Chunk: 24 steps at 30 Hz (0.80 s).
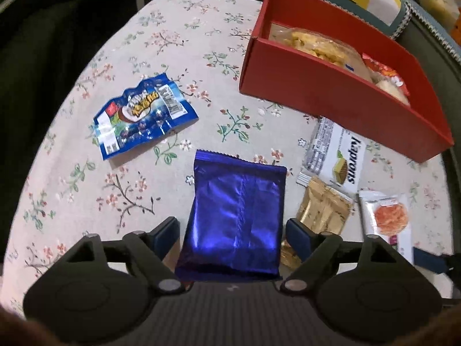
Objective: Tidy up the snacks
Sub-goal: 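Grasp the blue foil bag with the left tool while the right tool grasps the white spicy-strip bag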
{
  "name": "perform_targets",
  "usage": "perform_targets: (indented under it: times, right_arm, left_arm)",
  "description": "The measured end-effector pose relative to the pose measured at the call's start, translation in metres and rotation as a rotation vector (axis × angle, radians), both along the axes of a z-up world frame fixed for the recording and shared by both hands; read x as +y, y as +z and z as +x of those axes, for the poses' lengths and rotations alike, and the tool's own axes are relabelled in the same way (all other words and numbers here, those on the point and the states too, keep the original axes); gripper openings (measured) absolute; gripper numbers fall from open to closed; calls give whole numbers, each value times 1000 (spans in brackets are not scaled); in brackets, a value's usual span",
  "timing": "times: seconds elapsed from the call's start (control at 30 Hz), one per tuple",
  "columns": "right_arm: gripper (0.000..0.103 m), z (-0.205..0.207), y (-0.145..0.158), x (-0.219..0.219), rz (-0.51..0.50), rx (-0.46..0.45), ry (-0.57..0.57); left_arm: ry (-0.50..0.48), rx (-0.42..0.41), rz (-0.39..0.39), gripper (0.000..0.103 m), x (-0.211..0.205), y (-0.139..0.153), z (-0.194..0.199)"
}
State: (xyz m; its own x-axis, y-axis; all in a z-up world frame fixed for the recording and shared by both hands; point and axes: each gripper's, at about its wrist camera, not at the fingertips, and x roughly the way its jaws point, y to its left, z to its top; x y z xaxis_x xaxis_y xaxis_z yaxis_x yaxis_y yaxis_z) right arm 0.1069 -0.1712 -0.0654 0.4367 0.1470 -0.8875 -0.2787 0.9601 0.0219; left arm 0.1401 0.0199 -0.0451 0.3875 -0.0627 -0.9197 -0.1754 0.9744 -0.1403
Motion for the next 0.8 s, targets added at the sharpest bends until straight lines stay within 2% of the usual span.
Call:
perform_targets:
  times: [0.13, 0.23, 0.27, 0.37, 0.4, 0.5, 0.8]
  right_arm:
    - [85, 5, -3, 13, -21, -19, 18]
    - [87, 11, -13, 18, -74, -24, 33]
    - [84, 11, -12, 19, -79, -31, 41]
    - [63, 8, -7, 14, -67, -43, 58]
    - [60, 8, -5, 11, -65, -44, 57]
    - [56, 7, -2, 8, -54, -40, 62]
    - [52, -1, 10, 8, -36, -77, 78]
  left_arm:
    - [-2, -13, 73, 103, -7, -6, 4]
    - [-5, -21, 85, 103, -8, -8, 3]
    - [-4, -23, 85, 103, -8, -7, 2]
    - [4, -27, 87, 103, -5, -4, -2]
    - [7, -28, 85, 103, -4, -3, -3]
    - [16, -38, 49, 103, -2, 1, -4]
    - [37, -75, -2, 103, 3, 15, -16]
